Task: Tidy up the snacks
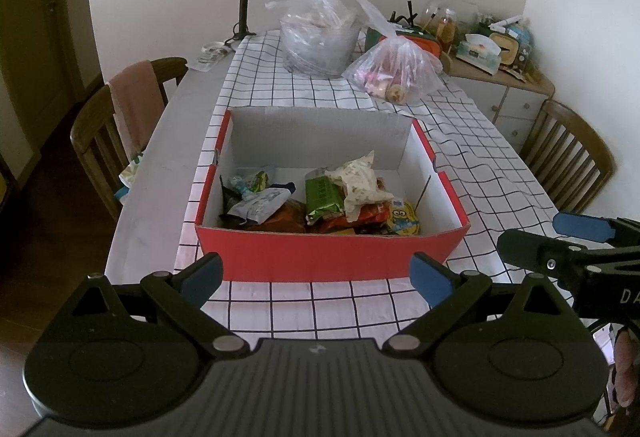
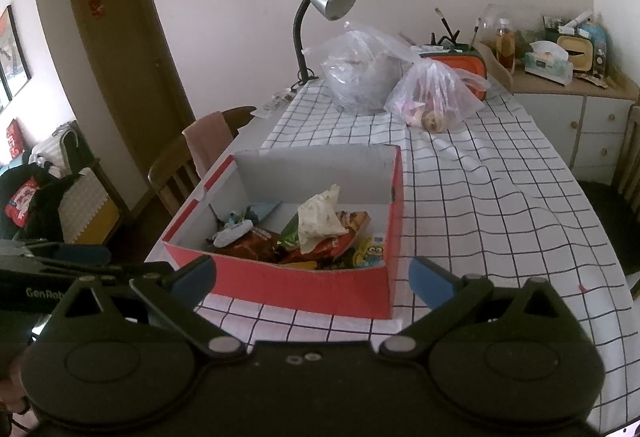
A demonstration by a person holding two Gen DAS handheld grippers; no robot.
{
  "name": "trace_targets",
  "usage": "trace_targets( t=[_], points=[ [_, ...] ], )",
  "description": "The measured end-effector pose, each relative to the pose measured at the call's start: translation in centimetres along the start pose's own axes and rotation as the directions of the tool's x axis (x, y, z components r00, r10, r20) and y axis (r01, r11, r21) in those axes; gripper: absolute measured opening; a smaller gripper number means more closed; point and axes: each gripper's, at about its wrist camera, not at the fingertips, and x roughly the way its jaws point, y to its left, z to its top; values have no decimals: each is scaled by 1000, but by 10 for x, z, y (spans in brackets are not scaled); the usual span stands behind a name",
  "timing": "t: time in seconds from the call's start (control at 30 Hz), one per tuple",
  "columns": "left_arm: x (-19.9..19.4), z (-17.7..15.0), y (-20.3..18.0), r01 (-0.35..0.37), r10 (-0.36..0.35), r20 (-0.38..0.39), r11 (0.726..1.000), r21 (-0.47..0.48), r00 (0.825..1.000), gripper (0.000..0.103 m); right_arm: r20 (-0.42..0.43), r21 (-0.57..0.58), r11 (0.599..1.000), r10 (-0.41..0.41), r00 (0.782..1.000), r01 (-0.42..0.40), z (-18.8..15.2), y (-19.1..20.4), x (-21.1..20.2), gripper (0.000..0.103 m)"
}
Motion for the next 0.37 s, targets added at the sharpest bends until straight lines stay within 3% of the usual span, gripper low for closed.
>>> trace_targets(
  t=[0.37],
  points=[
    [5,-2,-3,0,0,-17,1000,-4,1000,100,-15,15,1000,4,1000,-3,-5,-3,1,103]
  ],
)
